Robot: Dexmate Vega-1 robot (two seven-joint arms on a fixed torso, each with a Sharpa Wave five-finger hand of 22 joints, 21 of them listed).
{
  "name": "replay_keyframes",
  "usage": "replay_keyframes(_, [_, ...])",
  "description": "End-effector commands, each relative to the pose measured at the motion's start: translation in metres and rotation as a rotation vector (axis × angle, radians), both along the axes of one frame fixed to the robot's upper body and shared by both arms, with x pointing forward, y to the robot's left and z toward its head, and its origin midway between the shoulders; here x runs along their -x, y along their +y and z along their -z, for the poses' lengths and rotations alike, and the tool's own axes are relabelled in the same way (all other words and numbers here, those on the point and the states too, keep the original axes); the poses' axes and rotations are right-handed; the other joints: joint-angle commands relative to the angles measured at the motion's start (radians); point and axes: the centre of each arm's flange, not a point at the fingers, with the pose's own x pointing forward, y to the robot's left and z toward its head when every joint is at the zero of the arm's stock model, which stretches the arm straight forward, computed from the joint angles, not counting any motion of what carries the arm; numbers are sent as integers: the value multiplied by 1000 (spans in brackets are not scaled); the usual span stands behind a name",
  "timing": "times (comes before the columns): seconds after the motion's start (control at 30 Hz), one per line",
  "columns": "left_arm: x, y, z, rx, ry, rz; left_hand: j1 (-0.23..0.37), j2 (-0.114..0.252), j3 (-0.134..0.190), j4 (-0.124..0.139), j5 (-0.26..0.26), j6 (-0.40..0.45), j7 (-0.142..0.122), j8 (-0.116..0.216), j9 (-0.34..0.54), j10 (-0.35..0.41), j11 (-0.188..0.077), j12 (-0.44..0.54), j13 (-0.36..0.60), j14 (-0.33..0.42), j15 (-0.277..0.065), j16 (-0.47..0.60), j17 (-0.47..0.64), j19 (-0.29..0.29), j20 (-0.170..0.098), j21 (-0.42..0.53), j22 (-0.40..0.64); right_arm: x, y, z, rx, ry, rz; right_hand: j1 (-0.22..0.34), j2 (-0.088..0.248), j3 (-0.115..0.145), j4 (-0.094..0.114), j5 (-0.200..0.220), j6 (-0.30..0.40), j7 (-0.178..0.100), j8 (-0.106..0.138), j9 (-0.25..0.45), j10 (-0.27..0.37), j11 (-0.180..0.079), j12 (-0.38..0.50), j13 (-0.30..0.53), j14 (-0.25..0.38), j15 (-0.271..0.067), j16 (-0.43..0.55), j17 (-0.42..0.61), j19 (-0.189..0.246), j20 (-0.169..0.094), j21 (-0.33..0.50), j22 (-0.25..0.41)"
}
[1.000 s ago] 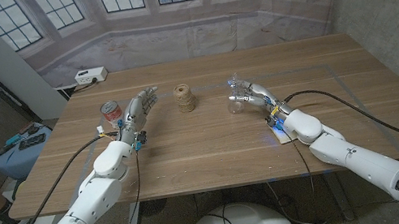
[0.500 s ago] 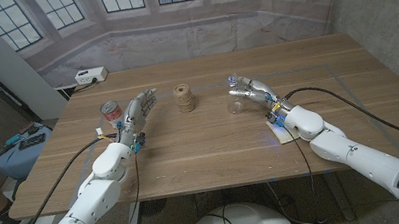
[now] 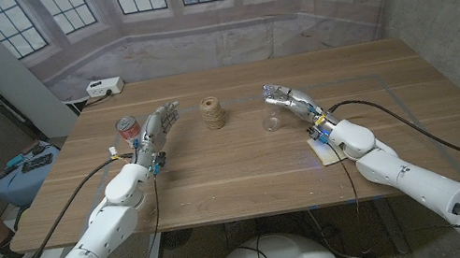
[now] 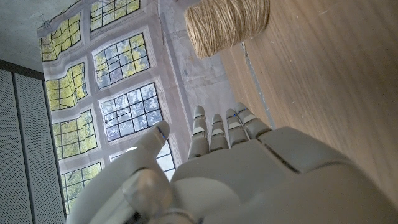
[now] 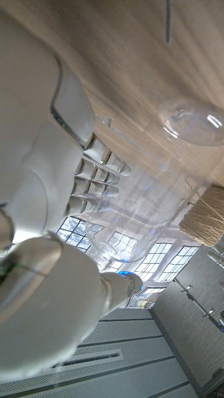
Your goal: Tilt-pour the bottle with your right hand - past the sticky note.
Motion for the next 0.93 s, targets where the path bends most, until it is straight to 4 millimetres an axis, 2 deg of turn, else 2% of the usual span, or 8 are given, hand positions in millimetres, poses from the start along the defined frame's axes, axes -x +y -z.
replay_keyframes(0.03, [-10,-10,-4,-13,10,28,11,3,-3,-2,2,2,0,-1,6,5,0,1,6,0,3,4,1,6,2,3,2,-1,-12,-5,-59,7,-28,-17,3,-6,4,7,12,3,6,0,11,2,-6,-1,4,8,8,-2,3,9,6,2])
replay_keyframes(0.23, [-13,-12,-6,-15,15,33,11,3,-4,-1,2,2,0,-1,6,5,2,1,6,0,2,4,2,6,2,3,3,-1,-17,-4,-78,14,-27,-34,7,-12,11,8,24,4,10,-1,16,2,-10,-6,4,8,10,-5,3,9,7,2])
replay_keyframes(0.4, [-16,-16,-8,-21,18,41,12,3,-4,-2,2,2,0,-2,6,5,2,1,6,1,3,4,1,7,1,3,3,-4,-21,-4,-97,19,-25,-65,26,-20,27,8,45,5,18,-4,35,3,-14,-14,11,6,17,-8,8,8,11,2])
replay_keyframes(0.57, [-18,-18,-9,-25,23,49,12,3,-4,-2,2,2,0,-3,6,6,2,1,6,1,2,4,1,7,2,3,3,-6,-24,-6,-113,21,-18,-100,62,-23,50,7,58,1,21,-7,53,6,-19,-23,20,1,25,-10,18,4,16,3])
replay_keyframes(0.7, [-20,-19,-11,-27,21,50,13,3,-4,-1,2,2,0,-3,6,7,0,2,6,1,3,4,1,7,2,3,3,-7,-26,-8,-121,25,-10,-145,110,-26,81,2,71,-2,23,-10,64,3,-28,-33,24,-2,31,-10,22,3,19,4])
replay_keyframes(0.93, [-23,-20,-13,-22,20,52,14,3,-4,-1,2,-1,-1,-5,7,6,-2,1,6,1,2,4,1,7,2,3,3,-11,-28,-11,-126,34,-3,-177,142,-29,102,-2,82,-8,24,-12,75,-6,-34,-41,22,-1,33,-11,18,0,18,4])
